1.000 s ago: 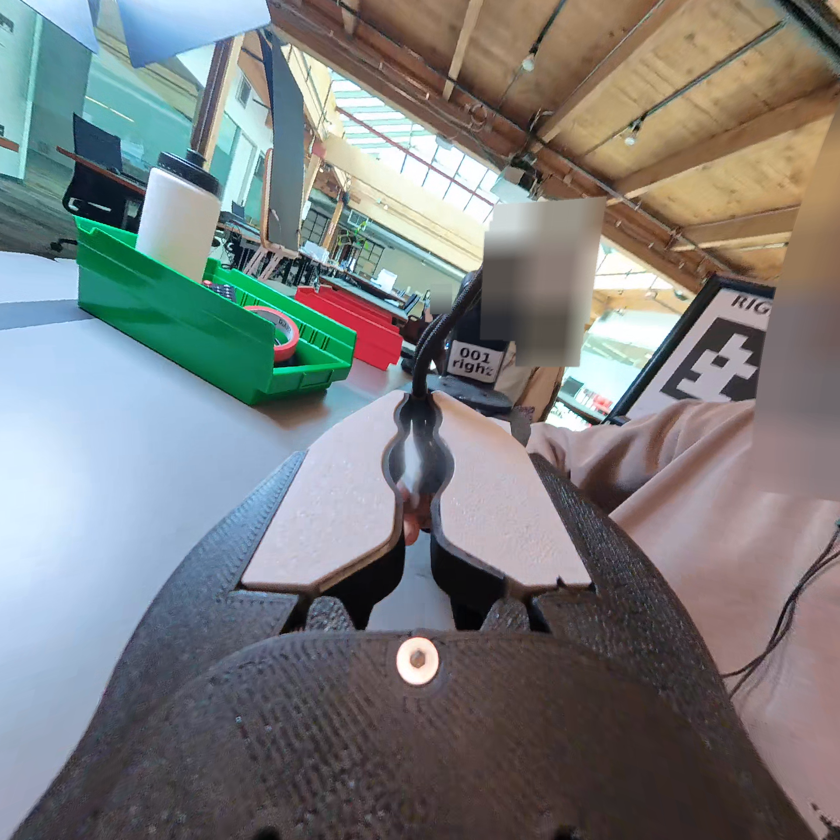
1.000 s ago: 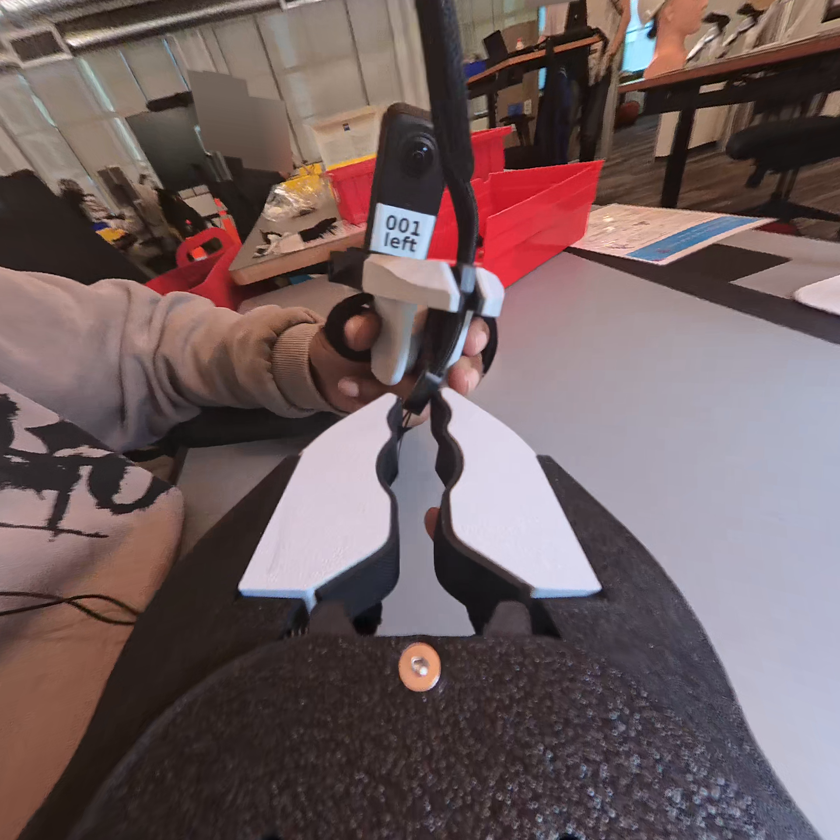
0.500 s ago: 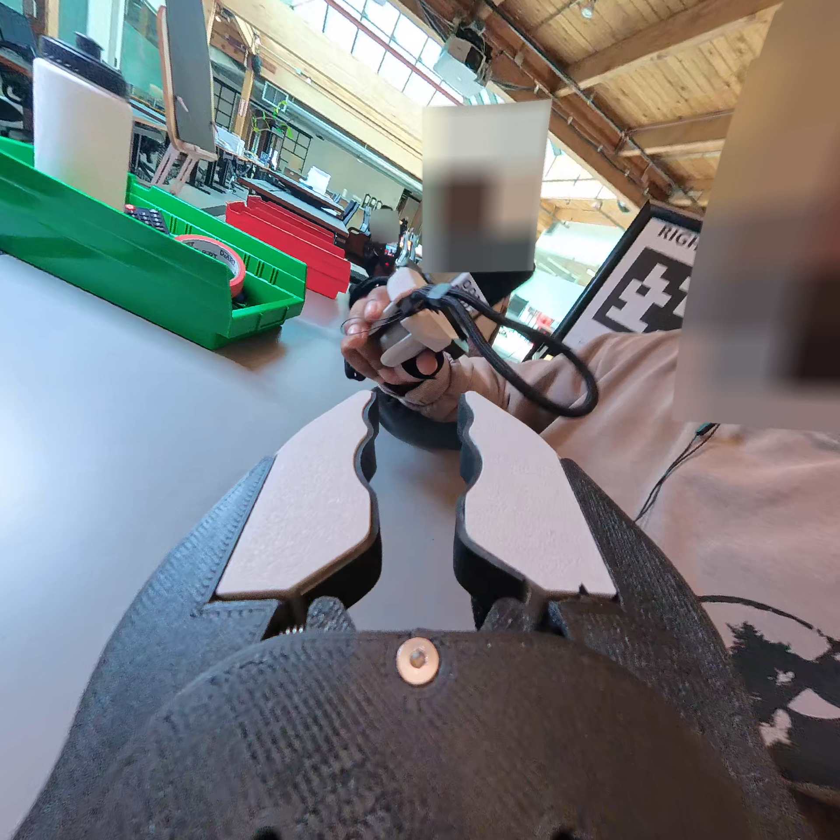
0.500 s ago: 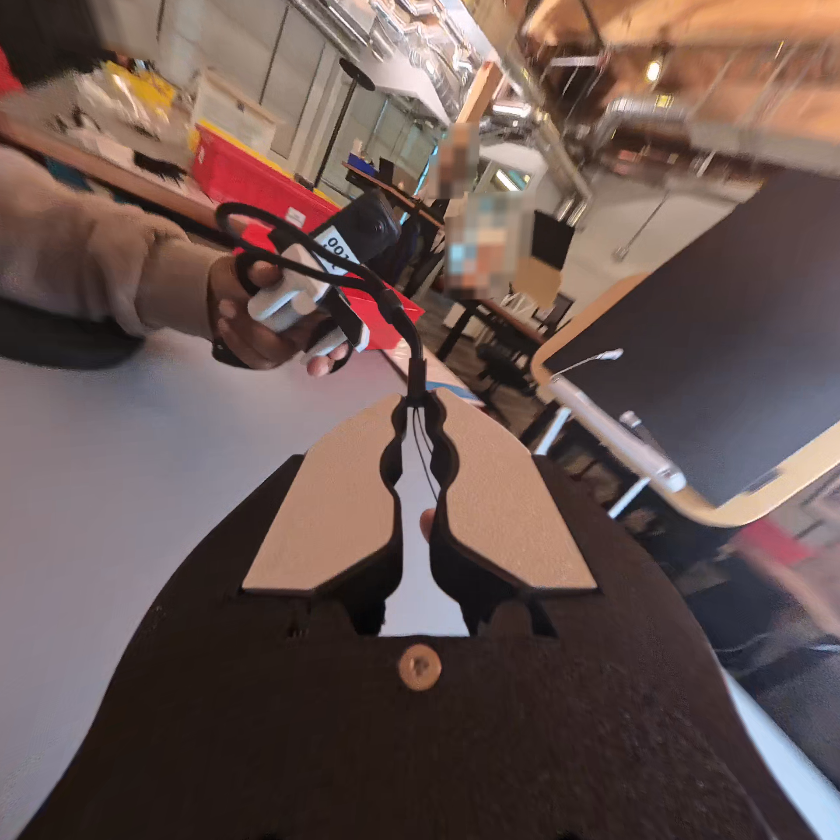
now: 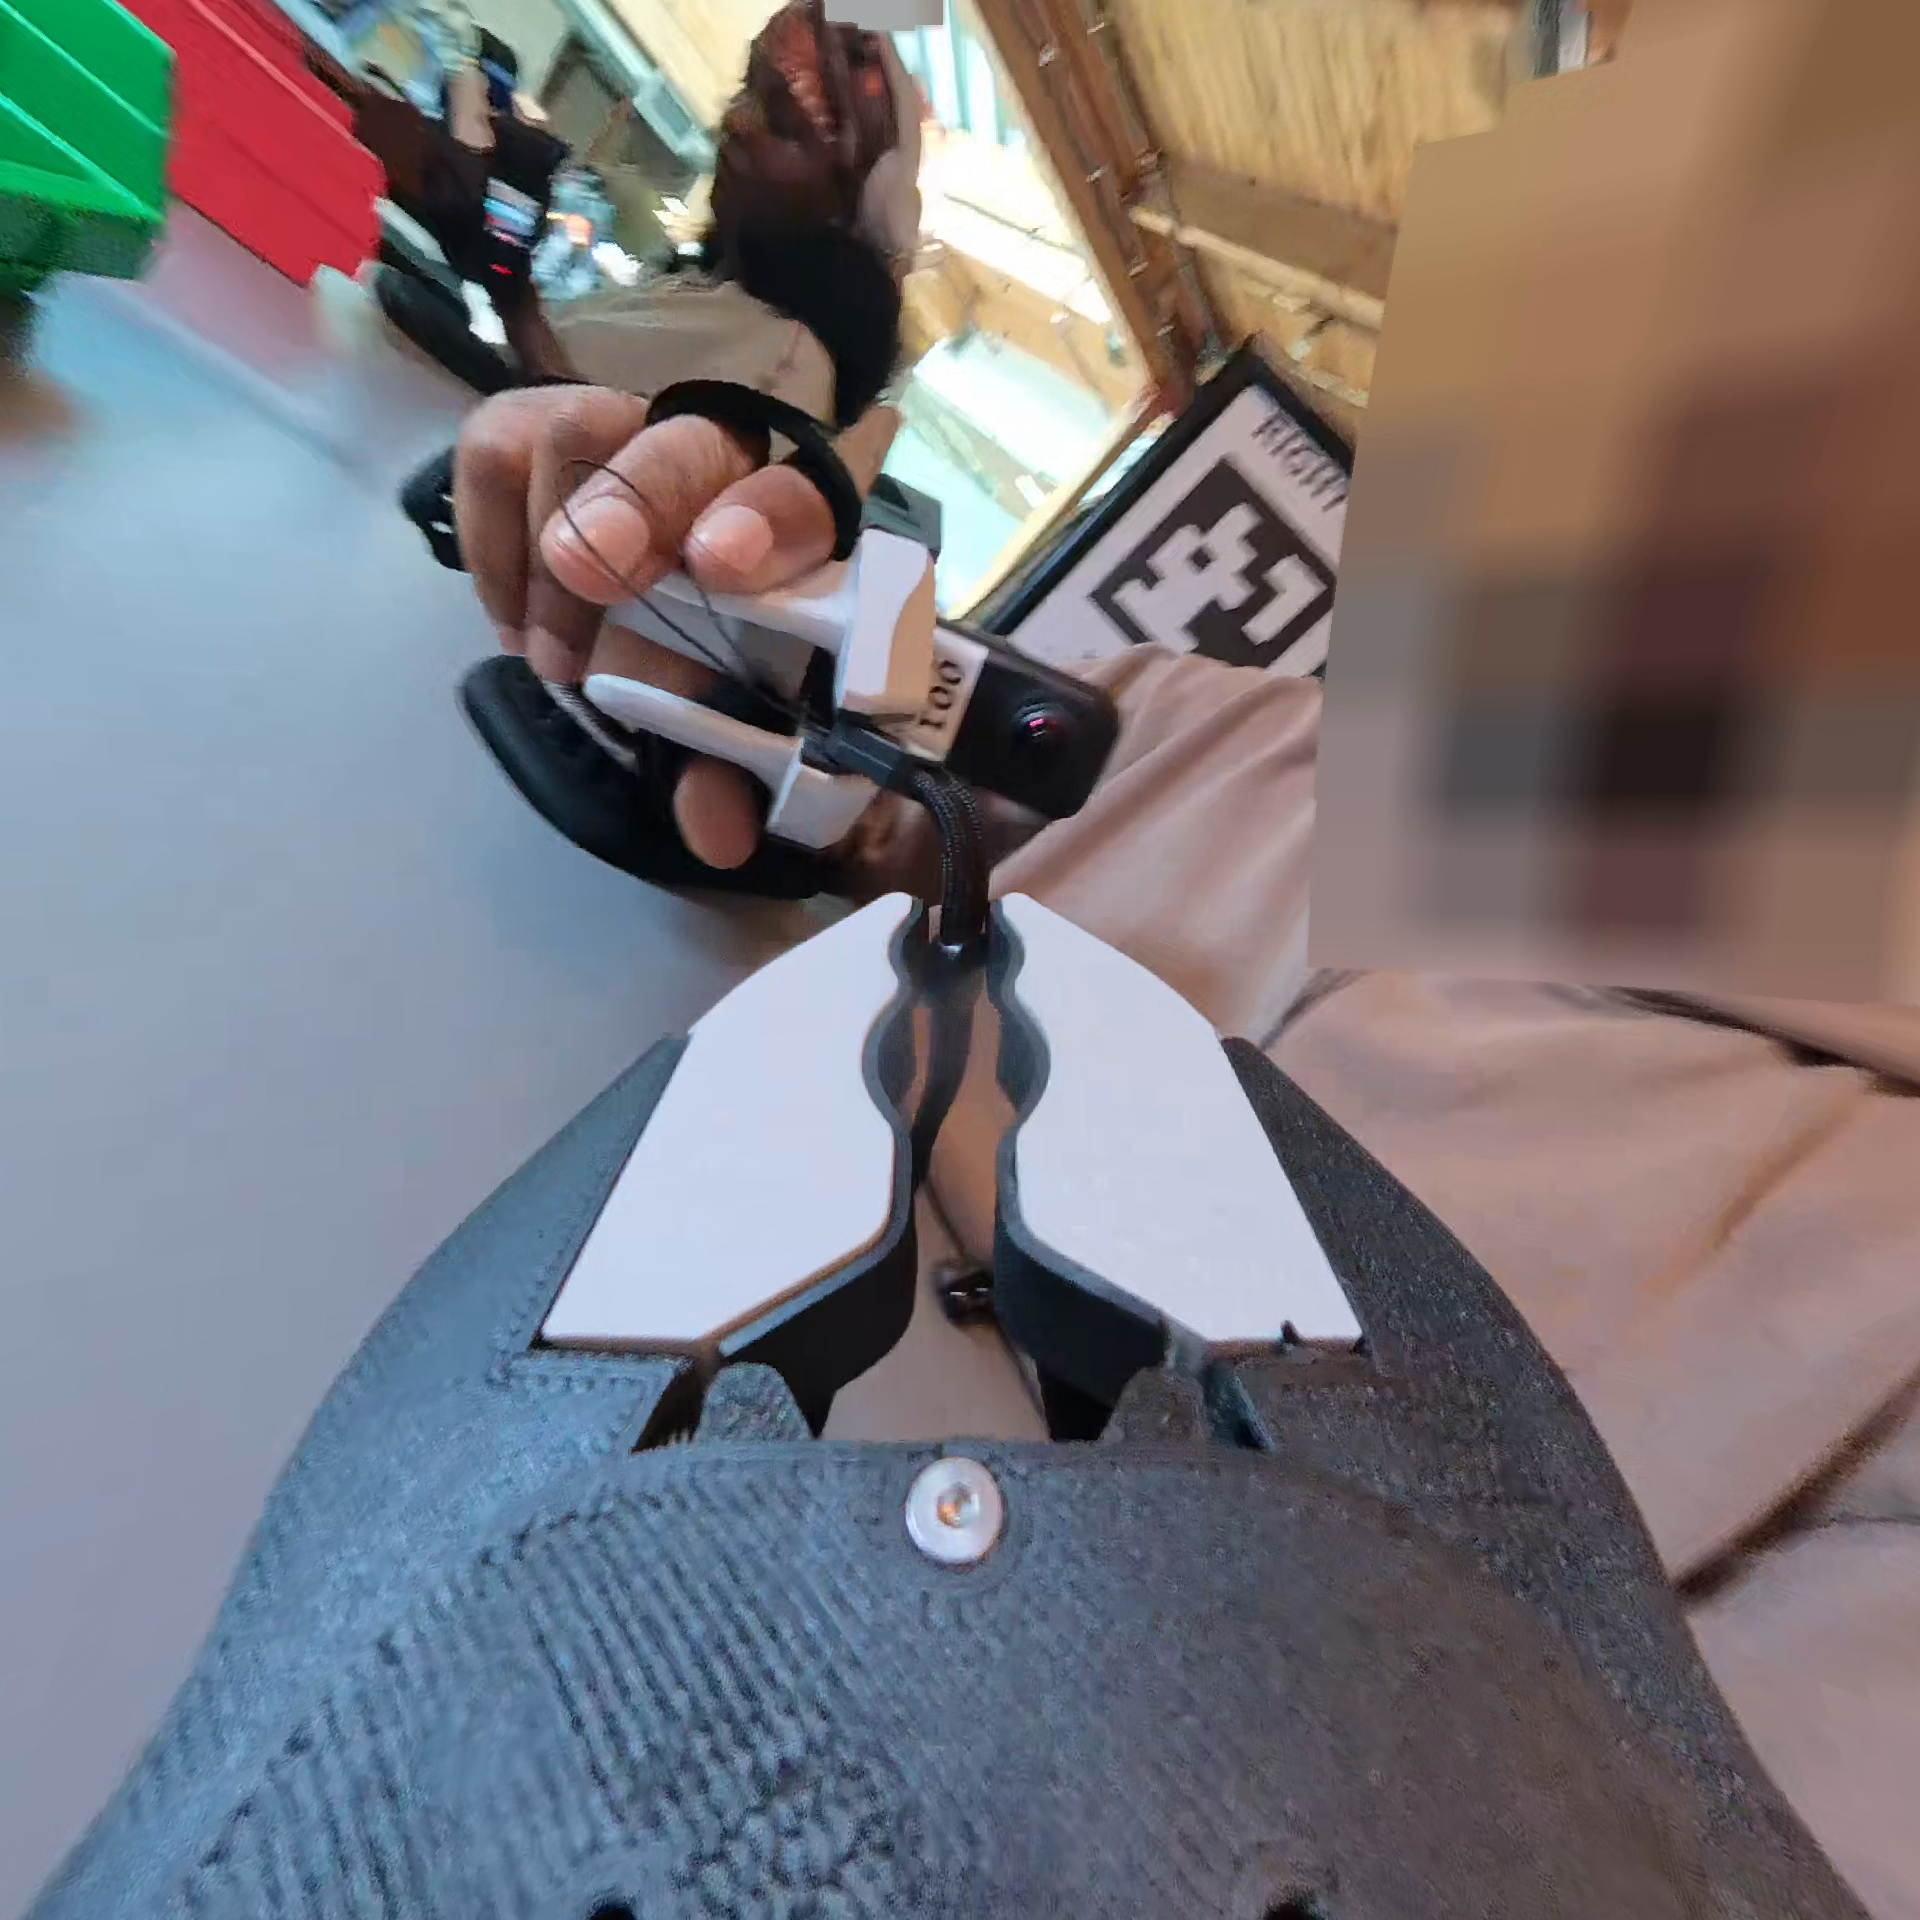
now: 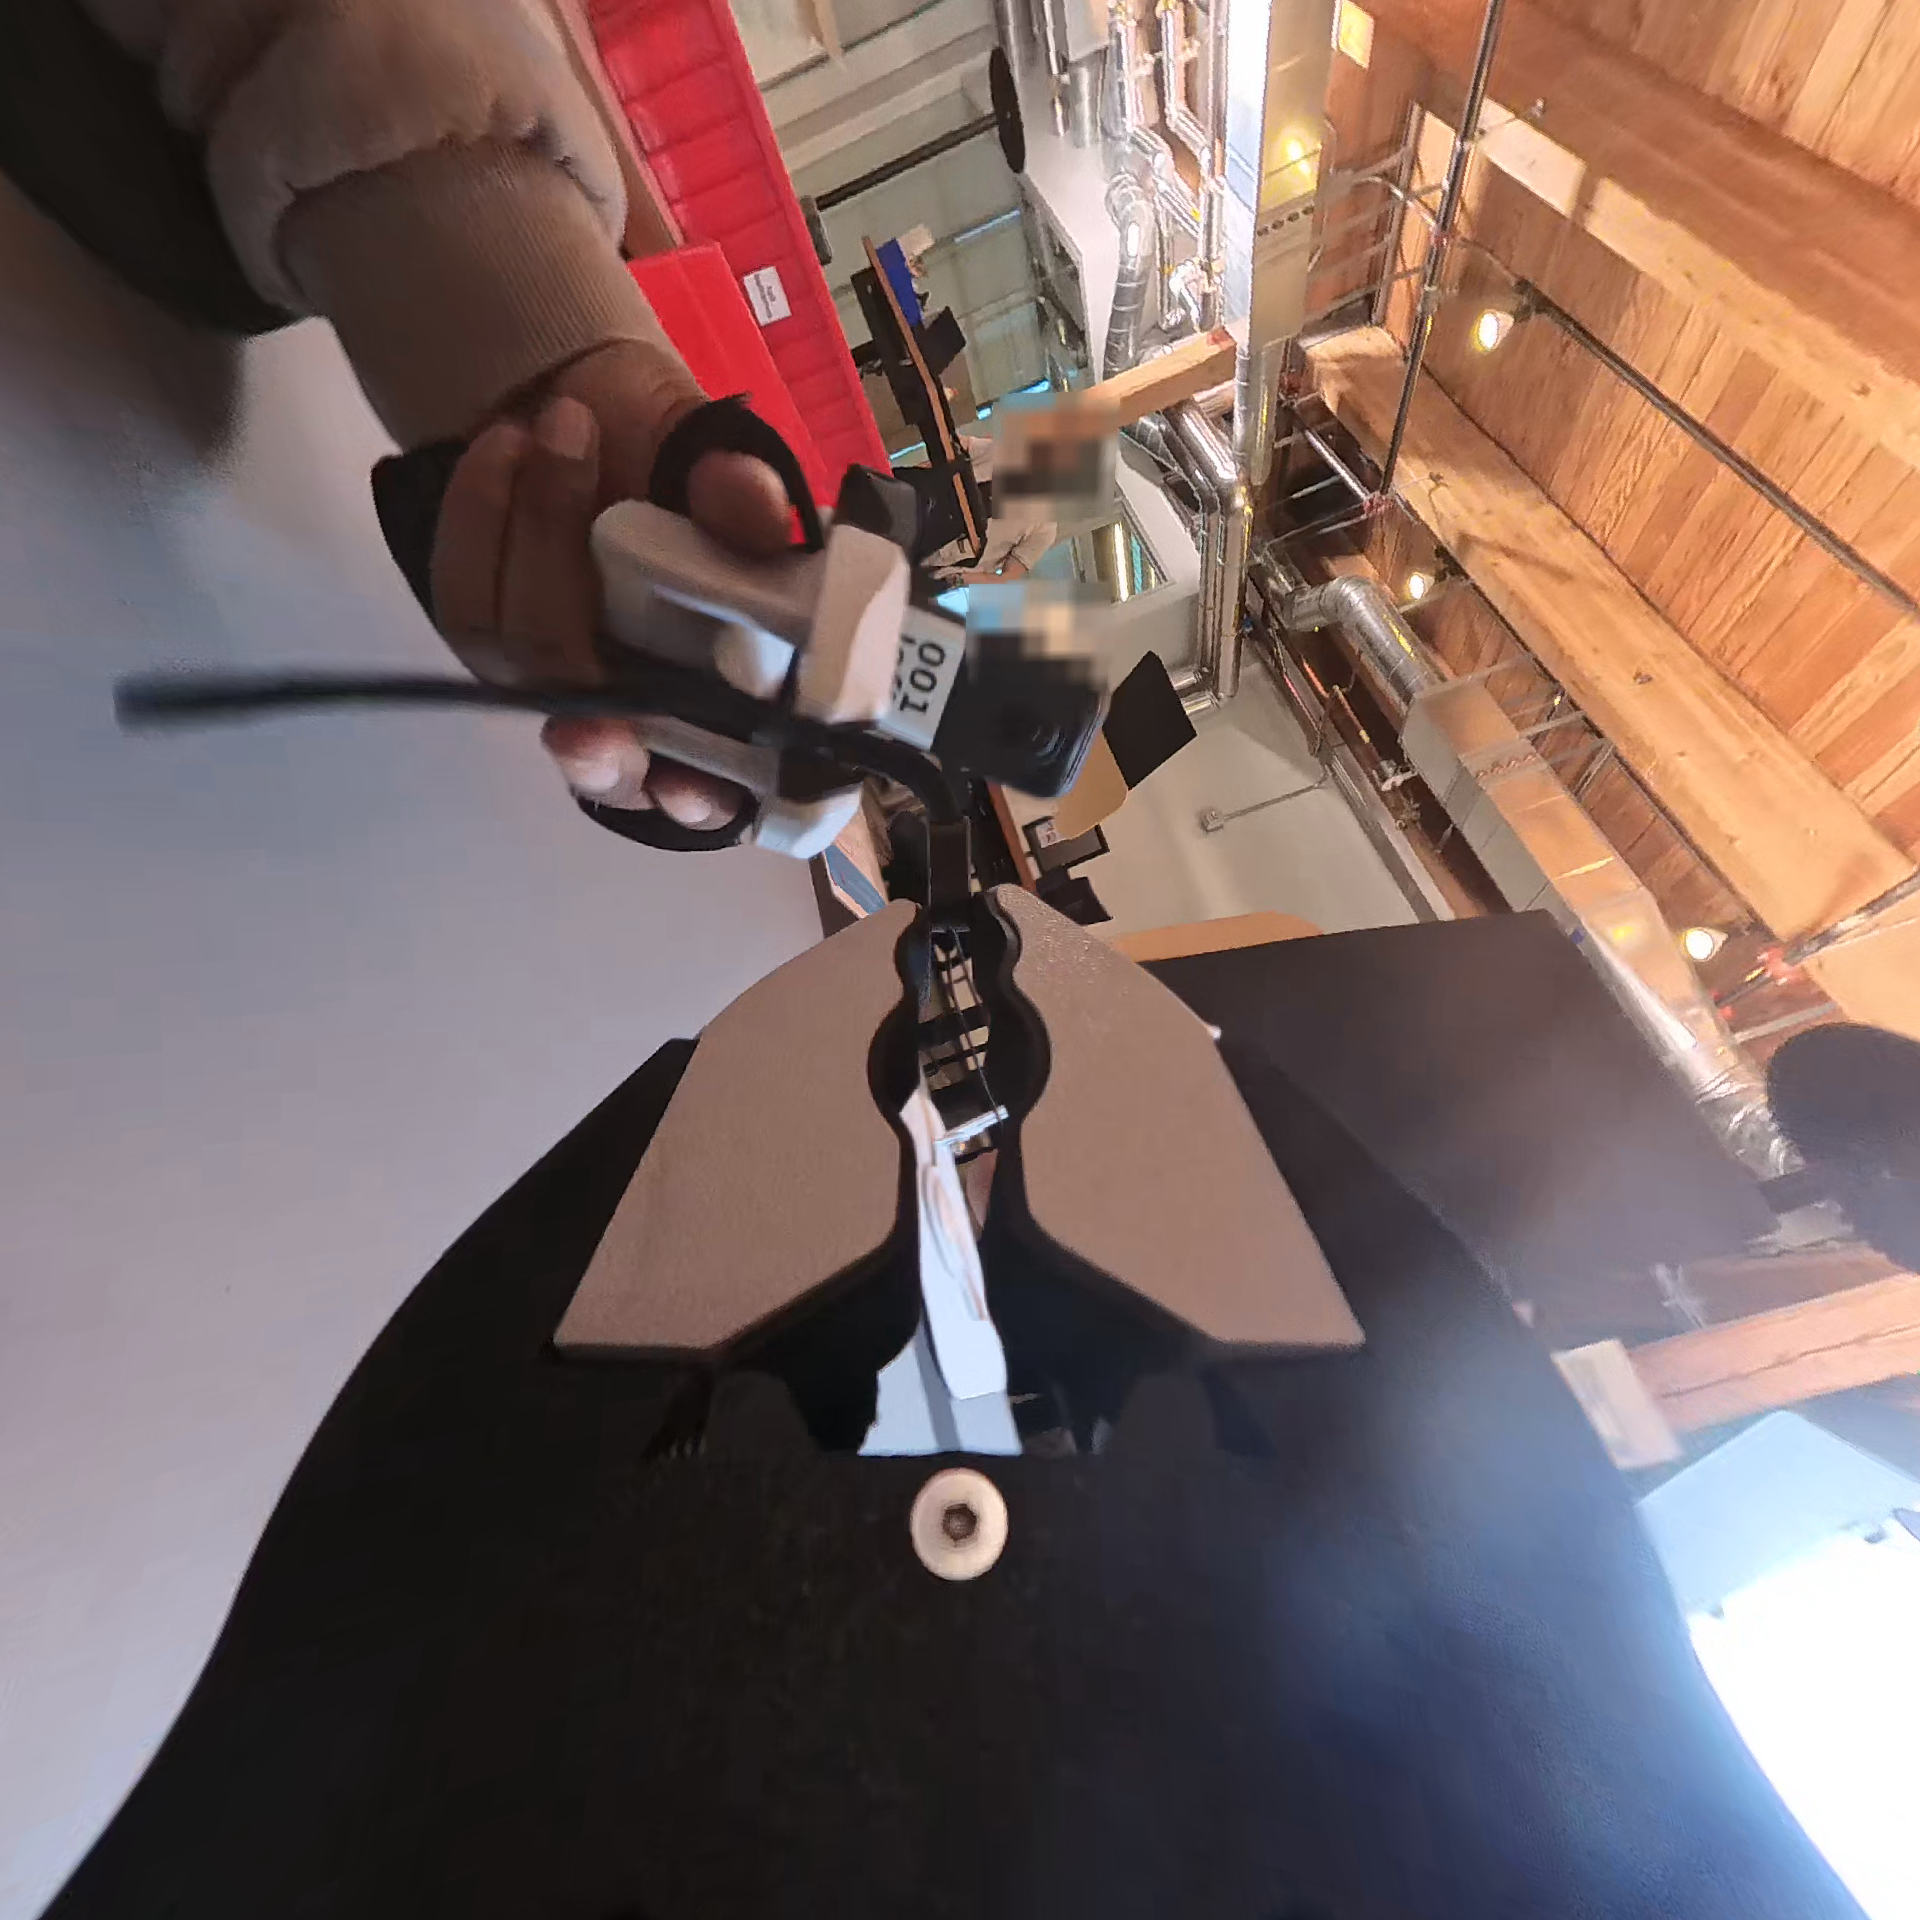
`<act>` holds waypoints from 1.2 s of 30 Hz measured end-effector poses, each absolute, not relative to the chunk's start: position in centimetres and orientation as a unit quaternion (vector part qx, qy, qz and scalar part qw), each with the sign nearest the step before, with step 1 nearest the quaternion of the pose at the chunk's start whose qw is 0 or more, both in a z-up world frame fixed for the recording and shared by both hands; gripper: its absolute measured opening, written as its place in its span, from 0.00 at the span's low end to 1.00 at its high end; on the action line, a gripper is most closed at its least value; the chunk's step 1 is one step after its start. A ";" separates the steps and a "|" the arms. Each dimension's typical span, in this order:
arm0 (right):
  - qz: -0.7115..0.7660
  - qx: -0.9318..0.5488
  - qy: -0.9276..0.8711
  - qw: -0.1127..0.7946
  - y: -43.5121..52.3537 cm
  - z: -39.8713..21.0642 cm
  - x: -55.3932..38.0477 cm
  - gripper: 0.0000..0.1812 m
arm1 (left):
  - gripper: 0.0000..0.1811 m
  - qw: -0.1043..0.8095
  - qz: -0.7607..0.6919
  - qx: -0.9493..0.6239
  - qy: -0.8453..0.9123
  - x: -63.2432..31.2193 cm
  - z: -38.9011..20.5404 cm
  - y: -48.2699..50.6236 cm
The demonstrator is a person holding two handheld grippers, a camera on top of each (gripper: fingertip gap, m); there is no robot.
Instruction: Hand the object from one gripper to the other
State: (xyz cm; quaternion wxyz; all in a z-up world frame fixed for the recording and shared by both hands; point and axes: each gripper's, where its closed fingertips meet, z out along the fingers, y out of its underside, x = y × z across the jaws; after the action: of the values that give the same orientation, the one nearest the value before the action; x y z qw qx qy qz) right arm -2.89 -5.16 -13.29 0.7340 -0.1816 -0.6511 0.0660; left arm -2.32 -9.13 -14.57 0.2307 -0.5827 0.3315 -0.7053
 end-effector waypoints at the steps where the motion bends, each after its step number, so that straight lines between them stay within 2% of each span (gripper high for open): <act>1: 0.084 -0.202 -0.643 0.734 -4.8 -13.0 -2.7 0.04 | 0.05 0.260 -0.676 -0.596 0.347 -2.1 -14.8 -8.9; 2: 0.110 -0.230 -0.629 0.735 -4.3 -12.6 -2.5 0.05 | 0.05 0.290 -0.643 -0.608 0.366 -2.1 -15.1 -8.6; 7: 0.323 -0.395 -0.543 0.667 -2.2 -10.0 -1.4 0.22 | 0.03 0.456 -0.472 -0.640 0.399 -3.2 -14.4 -6.0; 9: 0.414 -0.440 -0.506 0.616 -1.7 -9.7 -1.2 0.23 | 0.03 0.517 -0.386 -0.643 0.413 -4.1 -13.9 -4.8; 11: 0.506 -0.477 -0.489 0.526 -2.0 -10.5 -1.6 0.22 | 0.03 0.570 -0.282 -0.635 0.439 -5.0 -13.8 -3.9; 14: 0.605 -0.510 -0.463 0.399 -3.4 -12.1 -2.7 0.22 | 0.03 0.610 -0.169 -0.610 0.478 -5.3 -13.8 -3.8; 18: 0.633 -0.512 -0.465 0.348 -5.6 -13.4 -4.0 0.22 | 0.03 0.617 -0.034 -0.567 0.545 -4.6 -15.0 -4.1; 20: 0.611 -0.507 -0.479 0.374 -5.9 -13.6 -4.3 0.19 | 0.03 0.609 0.029 -0.546 0.574 -4.4 -15.8 -4.1; 22: 0.571 -0.491 -0.510 0.415 -6.0 -13.9 -4.3 0.08 | 0.03 0.600 0.045 -0.541 0.587 -4.1 -16.5 -4.2; 26: 0.457 -0.442 -0.580 0.509 -5.9 -14.0 -3.9 0.05 | 0.03 0.614 -0.002 -0.563 0.553 -4.4 -15.7 -3.8; 28: 0.409 -0.410 -0.591 0.562 -5.6 -13.2 -3.5 0.04 | 0.08 0.630 -0.032 -0.582 0.513 -5.3 -14.6 -3.3; 30: 0.348 -0.380 -0.597 0.616 -5.0 -12.4 -3.0 0.04 | 0.13 0.632 -0.089 -0.605 0.476 -6.1 -13.9 -2.9; 33: 0.248 -0.332 -0.603 0.682 -4.4 -11.6 -2.5 0.04 | 0.14 0.617 -0.231 -0.638 0.399 -6.7 -12.9 -2.8; 36: 0.157 -0.283 -0.604 0.728 -4.1 -11.2 -2.2 0.04 | 0.15 0.539 -0.434 -0.657 0.298 -6.4 -12.4 -3.0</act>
State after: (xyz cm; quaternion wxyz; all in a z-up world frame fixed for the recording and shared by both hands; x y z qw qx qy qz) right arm -2.25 -4.10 -11.17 0.7282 -0.2827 -0.6042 0.1574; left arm -6.40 -3.05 -12.39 0.5391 -0.6572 0.2979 -0.4344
